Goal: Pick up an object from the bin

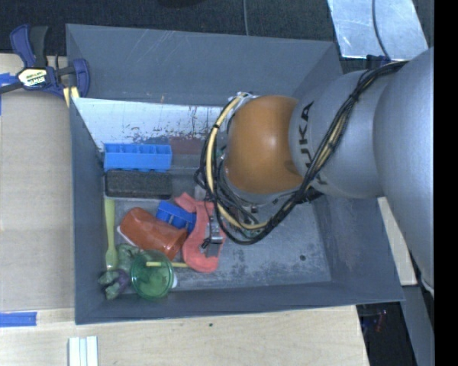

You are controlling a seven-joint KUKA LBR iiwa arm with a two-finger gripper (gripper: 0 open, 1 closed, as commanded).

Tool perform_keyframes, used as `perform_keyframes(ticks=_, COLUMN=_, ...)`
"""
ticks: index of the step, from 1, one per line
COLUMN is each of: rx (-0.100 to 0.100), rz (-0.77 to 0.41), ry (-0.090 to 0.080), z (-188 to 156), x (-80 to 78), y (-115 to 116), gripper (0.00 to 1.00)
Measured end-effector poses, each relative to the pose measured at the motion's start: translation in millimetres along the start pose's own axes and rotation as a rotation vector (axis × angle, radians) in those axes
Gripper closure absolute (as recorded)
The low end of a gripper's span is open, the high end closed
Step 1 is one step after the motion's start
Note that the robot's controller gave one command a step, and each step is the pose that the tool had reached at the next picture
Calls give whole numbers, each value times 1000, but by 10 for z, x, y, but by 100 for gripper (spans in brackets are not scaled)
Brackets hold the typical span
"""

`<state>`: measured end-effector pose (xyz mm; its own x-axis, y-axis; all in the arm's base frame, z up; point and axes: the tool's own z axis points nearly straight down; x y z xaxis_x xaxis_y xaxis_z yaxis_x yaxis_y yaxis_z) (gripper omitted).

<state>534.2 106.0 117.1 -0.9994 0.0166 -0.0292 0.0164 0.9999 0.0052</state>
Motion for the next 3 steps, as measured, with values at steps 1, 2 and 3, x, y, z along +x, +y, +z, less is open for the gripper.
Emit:
perform_keyframes(ticks=1, rx=-3, rz=-282, ry=-3, z=338, x=28, y=-329, gripper=100)
perform_keyframes(ticks=2, rx=-3, rz=-282, ry=-3, z=337, x=28, y=-329, gripper=100)
perform_keyframes(ticks=3, rx=-3, rz=-311, ry=0, z=-359, x=-119, y=-256, gripper=100)
